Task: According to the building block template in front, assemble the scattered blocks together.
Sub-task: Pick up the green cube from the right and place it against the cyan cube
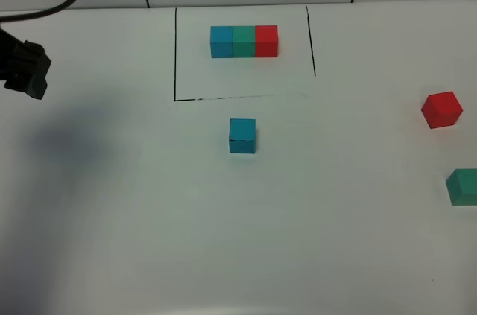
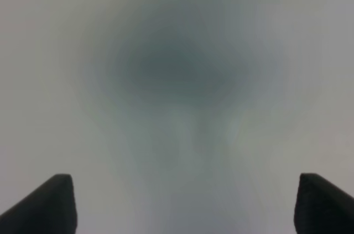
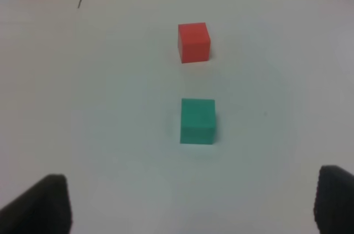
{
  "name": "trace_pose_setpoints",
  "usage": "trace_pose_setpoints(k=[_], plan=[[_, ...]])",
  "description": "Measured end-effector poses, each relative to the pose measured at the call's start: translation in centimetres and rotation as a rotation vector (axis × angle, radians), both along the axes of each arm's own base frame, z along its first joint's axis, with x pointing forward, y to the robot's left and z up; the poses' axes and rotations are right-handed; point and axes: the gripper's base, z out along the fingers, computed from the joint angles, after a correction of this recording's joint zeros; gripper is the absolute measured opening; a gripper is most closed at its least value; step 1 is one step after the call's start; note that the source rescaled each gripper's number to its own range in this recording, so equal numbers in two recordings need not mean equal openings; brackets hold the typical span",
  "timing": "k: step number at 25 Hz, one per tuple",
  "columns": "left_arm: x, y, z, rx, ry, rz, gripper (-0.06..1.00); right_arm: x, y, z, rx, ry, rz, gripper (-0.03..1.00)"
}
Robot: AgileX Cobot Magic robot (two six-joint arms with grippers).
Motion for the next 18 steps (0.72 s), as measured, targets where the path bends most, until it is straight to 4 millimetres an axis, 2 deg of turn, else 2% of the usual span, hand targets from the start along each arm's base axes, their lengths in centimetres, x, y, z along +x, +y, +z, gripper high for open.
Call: trace_pose_setpoints(k=[10,14,18], plan=[[-10.4,0.8,4.0,-0.088,-0.301,0.052,0.97,0.0,0.0,0.0,0.004,0.000,0.002,0.92],[-14.2,1.0,4.7,-0.125,-0.383,0.055,0.97,0.0,0.0,0.0,0.004,0.000,0.002,0.92],[-17.7,1.2,4.2,-0.157,-0.448,0.054,0.97,0.0,0.0,0.0,0.003,0.000,0.002,0.92]])
